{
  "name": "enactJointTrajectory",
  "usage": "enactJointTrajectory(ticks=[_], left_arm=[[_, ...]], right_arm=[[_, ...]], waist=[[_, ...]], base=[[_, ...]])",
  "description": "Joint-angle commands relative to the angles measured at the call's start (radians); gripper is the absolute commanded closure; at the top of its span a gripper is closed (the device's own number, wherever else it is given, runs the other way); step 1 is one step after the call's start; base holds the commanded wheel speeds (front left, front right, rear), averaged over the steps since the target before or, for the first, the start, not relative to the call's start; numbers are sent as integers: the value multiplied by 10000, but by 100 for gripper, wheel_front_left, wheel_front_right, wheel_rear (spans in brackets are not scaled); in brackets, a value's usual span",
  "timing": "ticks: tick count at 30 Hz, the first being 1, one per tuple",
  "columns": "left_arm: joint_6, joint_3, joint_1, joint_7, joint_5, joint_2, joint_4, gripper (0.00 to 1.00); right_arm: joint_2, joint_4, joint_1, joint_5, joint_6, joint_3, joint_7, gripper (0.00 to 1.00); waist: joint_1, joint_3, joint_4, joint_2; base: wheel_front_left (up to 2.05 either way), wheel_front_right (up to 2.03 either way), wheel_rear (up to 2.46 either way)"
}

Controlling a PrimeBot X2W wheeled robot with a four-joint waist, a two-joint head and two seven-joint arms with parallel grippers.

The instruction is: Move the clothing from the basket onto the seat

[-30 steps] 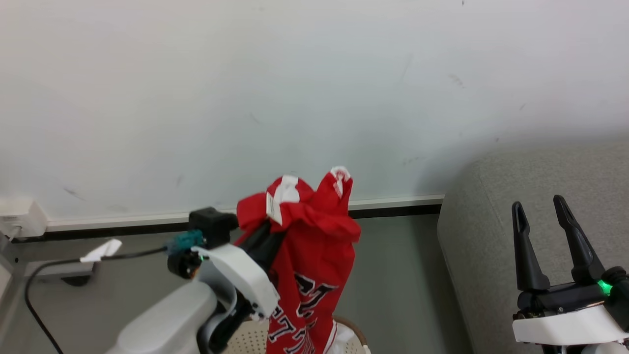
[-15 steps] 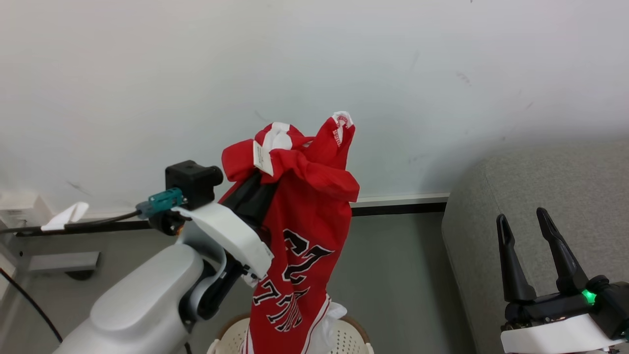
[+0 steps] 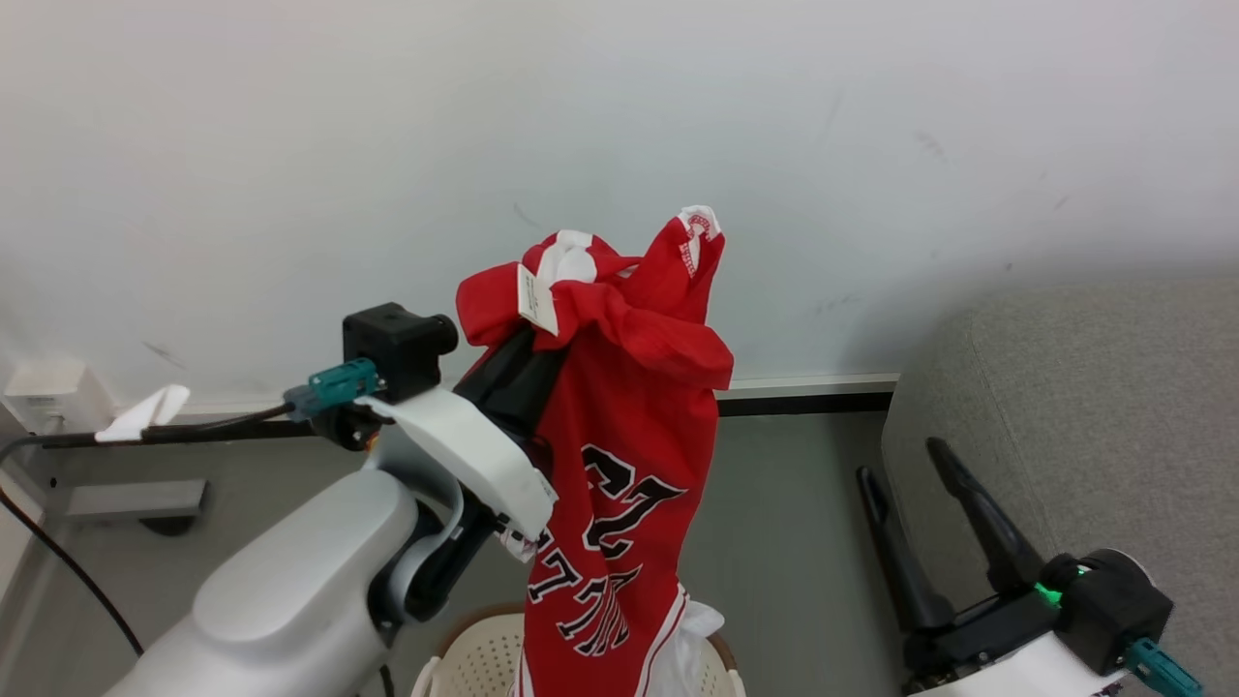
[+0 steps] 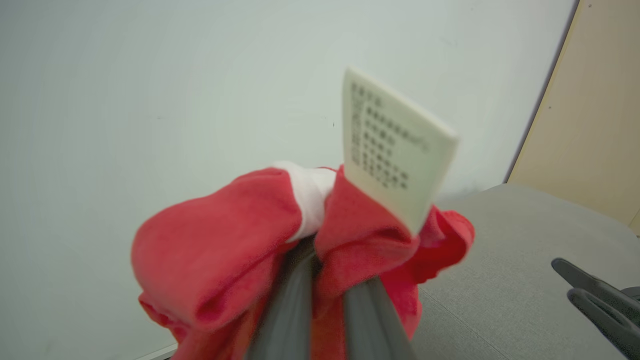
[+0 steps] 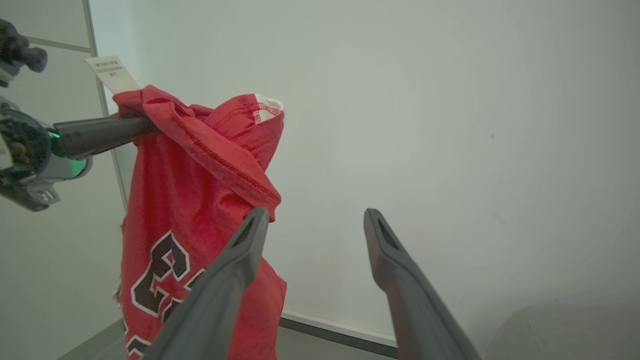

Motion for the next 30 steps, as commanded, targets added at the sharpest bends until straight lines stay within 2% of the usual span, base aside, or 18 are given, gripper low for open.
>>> enactJointTrajectory(ticks=[1, 5, 15, 20, 21, 30], left_arm=[[-35, -36, -111, 4, 190, -83, 1, 100], [-141, -141, -161, 18, 169, -202, 24, 100], [-597, -642, -351, 181, 182, -832, -65, 100], [-918, -1013, -442, 303, 281, -1131, -150, 100], [-918, -1013, -442, 303, 281, -1131, -150, 100], [-1311, -1620, -484, 525, 368, -1667, -299, 100]], right_arm=[[-144, 131, -250, 199, -21, 306, 5, 0], [-180, 477, -765, 554, -21, 1112, 6, 0], [-644, 2315, -2369, 1678, -21, 2739, 6, 0], [-1011, 3259, -3146, 2775, -21, 3676, 6, 0], [-1011, 3259, -3146, 2775, -21, 3676, 6, 0], [-2005, 4078, -4425, 5106, -21, 5491, 4, 0]], waist=[[0, 4, 26, 0], [0, 24, 126, 0], [0, 118, 827, 0], [0, 150, 1233, 0], [0, 150, 1233, 0], [0, 143, 2042, 0]], base=[[0, 0, 0], [0, 0, 0], [0, 0, 0], [0, 0, 0], [0, 0, 0], [0, 0, 0]])
